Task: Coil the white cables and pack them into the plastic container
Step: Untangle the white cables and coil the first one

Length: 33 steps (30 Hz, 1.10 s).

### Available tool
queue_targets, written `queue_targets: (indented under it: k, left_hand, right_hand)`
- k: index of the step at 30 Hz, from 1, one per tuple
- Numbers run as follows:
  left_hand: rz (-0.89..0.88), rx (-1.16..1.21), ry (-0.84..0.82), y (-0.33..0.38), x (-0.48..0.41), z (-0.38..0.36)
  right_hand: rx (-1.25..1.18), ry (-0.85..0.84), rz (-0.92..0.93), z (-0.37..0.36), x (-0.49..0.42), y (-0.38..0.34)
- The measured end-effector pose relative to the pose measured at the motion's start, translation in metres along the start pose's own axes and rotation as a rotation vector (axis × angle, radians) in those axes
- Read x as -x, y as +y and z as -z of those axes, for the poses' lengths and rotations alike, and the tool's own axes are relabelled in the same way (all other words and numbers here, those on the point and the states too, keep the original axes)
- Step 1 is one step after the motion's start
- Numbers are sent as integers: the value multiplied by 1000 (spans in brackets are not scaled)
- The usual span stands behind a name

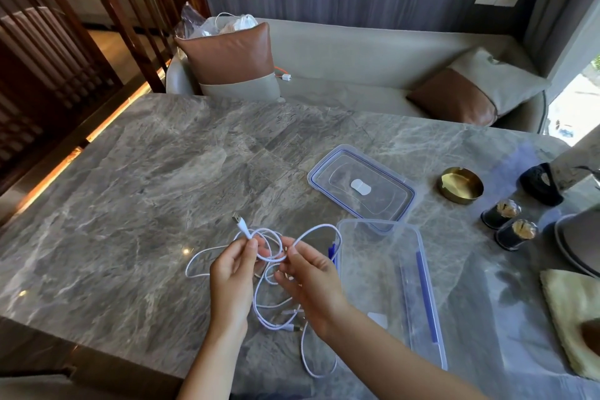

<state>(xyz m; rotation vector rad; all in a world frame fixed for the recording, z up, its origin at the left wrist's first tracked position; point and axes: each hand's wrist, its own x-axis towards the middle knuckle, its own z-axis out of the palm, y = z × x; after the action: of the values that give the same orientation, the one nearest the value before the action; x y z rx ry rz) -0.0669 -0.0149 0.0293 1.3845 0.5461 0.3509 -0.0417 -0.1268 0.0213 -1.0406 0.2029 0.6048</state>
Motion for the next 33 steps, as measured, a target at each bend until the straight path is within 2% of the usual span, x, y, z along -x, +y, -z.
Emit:
queue_targets:
  k: [5,9,13,17,21,24,27,29,33]
  left_hand:
    - [-35,-162,-124,-1,-5,7]
    - [-159,-359,-244,3,-9,15]
    - [-197,-422,-289,11,-9,12]
    - [-208,-475,-336,16,-6,9]
    - [-241,-539,-388,26,-2,10]
    - [-153,-587,-541,34,-6,16]
    - [3,-431,-629,45,-17,24]
    - [-56,-424,-628,51,-25,23]
    - [-160,-548,-853,53,-36,2]
  right_hand:
    - [516,-69,311,10,-7,-15]
    - [828,-179,387,17,-12,-33]
    - [838,-237,362,20,-12,-46]
    - [896,-203,385,24,-15,-48]
    - [801,-268,215,31,-15,-47]
    - [718,-331,80,33,-13,-50]
    - [752,-423,9,33,-12,-58]
    - [802,-469,-32,32,-11,-64]
    - [901,-583,-70,29,-11,-69]
